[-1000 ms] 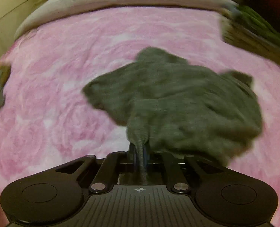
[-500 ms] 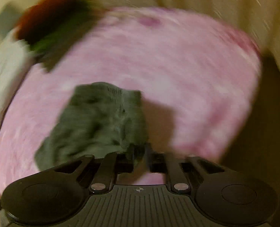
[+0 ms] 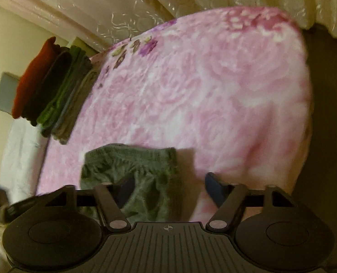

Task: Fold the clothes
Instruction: 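Grasp the waistband with the left gripper while the right gripper holds its other end, then lift the shorts by the waistband with both grippers, stretching it between them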

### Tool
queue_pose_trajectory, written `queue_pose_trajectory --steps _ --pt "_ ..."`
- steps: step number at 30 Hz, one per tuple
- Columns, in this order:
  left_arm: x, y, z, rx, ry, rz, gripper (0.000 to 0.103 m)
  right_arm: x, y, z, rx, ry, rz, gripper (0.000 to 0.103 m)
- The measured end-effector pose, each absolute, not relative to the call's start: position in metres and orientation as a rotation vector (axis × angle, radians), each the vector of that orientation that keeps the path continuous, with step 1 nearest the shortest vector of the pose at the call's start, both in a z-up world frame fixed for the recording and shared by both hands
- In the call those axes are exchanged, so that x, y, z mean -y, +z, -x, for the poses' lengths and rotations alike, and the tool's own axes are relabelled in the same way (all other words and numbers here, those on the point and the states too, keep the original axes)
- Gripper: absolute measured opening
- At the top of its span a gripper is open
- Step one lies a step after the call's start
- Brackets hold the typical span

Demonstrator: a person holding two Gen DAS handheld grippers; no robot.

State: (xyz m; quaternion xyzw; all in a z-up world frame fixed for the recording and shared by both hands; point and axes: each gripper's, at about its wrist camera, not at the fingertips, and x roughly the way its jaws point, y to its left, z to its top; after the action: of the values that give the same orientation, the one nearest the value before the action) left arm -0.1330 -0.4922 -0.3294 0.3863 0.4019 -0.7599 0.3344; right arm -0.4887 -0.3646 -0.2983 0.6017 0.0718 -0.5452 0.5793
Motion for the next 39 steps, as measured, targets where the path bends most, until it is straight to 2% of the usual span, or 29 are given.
queue_pose_trajectory --steps 1,2,3,4,5,6,9,13,20,25,31,34,39 --pt "0.493 -0.337 0.138 -1.061 -1.982 -1.038 0.047 0.366 -0.3 0.487 -0.163 -1.271 -1.404 0.064" --pt "0.494 -0.344 0.144 -1.072 -1.98 -1.068 0.037 0.368 -0.303 0.485 -0.167 -1.268 -1.402 0.054" --pt "0.495 -0.351 0.149 -1.084 -1.978 -1.098 0.032 0.37 -0.305 0.482 -0.177 -1.251 -1.407 0.041" --pt "0.491 -0.355 0.153 -1.067 -1.982 -1.124 0.025 0.373 -0.308 0.478 -0.188 -1.228 -1.414 0.018" --pt "0.487 -0.353 0.152 -1.027 -1.991 -1.119 0.01 0.376 -0.31 0.474 -0.199 -1.205 -1.421 0.006" --pt "0.482 -0.351 0.151 -0.987 -1.999 -1.115 0.007 0.379 -0.308 0.469 -0.219 -1.201 -1.391 0.003" --pt "0.479 -0.32 0.116 -0.986 -1.971 -0.928 0.005 0.395 -0.277 0.456 -0.27 -1.236 -1.201 0.002" --pt "0.466 -0.228 0.042 -0.843 -1.927 -0.649 0.005 0.435 -0.202 0.434 -0.181 -1.154 -0.959 0.002" --pt "0.397 -0.115 -0.019 -0.59 -1.798 -0.445 0.005 0.489 -0.067 0.348 -0.124 -0.904 -0.565 0.002" --pt "0.347 -0.033 -0.062 -0.415 -1.692 -0.305 0.004 0.484 -0.021 0.305 -0.127 -0.806 -0.399 0.002" --pt "0.263 -0.053 -0.05 -0.352 -1.537 -0.295 0.004 0.45 -0.031 0.284 -0.146 -0.724 -0.377 0.002" --pt "0.216 -0.067 -0.04 -0.406 -1.469 -0.27 0.004 0.42 -0.042 0.283 -0.148 -0.673 -0.387 0.002" --pt "0.147 -0.05 -0.028 -0.467 -1.431 -0.251 0.004 0.38 -0.034 0.293 -0.153 -0.584 -0.37 0.002"
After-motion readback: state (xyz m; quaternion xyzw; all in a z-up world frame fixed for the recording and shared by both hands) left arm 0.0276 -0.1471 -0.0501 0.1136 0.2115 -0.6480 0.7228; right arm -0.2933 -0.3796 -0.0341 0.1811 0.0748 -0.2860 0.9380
